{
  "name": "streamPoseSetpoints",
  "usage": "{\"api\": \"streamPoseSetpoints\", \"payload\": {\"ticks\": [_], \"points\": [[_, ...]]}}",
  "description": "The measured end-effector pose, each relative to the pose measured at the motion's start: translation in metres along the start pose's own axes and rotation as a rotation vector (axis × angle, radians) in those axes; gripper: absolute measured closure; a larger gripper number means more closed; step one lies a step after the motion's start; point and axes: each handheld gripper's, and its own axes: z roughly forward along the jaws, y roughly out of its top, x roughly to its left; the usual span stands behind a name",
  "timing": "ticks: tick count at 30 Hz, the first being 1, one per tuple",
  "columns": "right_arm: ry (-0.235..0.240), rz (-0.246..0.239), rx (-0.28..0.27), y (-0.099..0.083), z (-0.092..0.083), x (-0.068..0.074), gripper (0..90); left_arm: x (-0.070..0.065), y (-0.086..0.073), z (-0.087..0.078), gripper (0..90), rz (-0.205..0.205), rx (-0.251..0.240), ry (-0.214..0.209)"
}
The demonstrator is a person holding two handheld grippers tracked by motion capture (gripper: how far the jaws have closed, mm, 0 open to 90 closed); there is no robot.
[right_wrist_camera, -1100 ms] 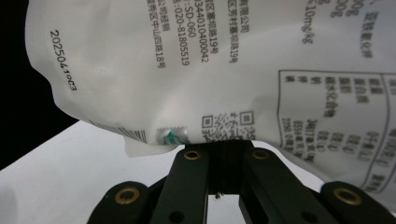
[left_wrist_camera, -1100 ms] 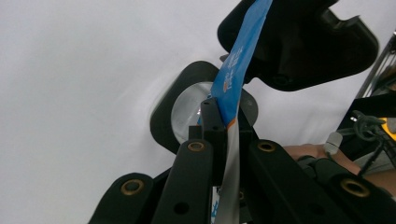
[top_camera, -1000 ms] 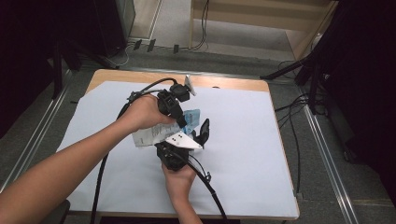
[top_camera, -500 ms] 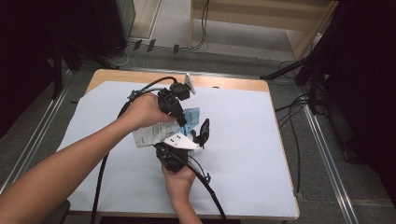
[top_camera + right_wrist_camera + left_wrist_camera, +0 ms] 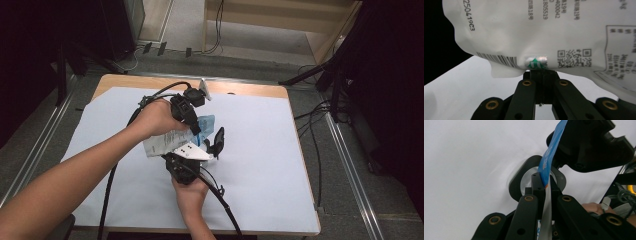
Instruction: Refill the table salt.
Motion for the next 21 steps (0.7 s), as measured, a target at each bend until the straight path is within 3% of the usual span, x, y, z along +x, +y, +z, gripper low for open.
{"api": "streamPoseSetpoints", "payload": {"ticks": [12, 21], "points": [[0.021, 0.010, -0.014, 0.0030, -0.0047, 0.0010, 90.0, -0.0062, 0.0067, 0.0054, 90.0, 0.013, 0.045, -0.005], [0.029, 0.007, -0.016, 0.0029, -0.0038, 0.0001, 90.0, -0.0085, 0.0077, 0.0035, 89.5, 0.024, 0.047, -0.008]]}}
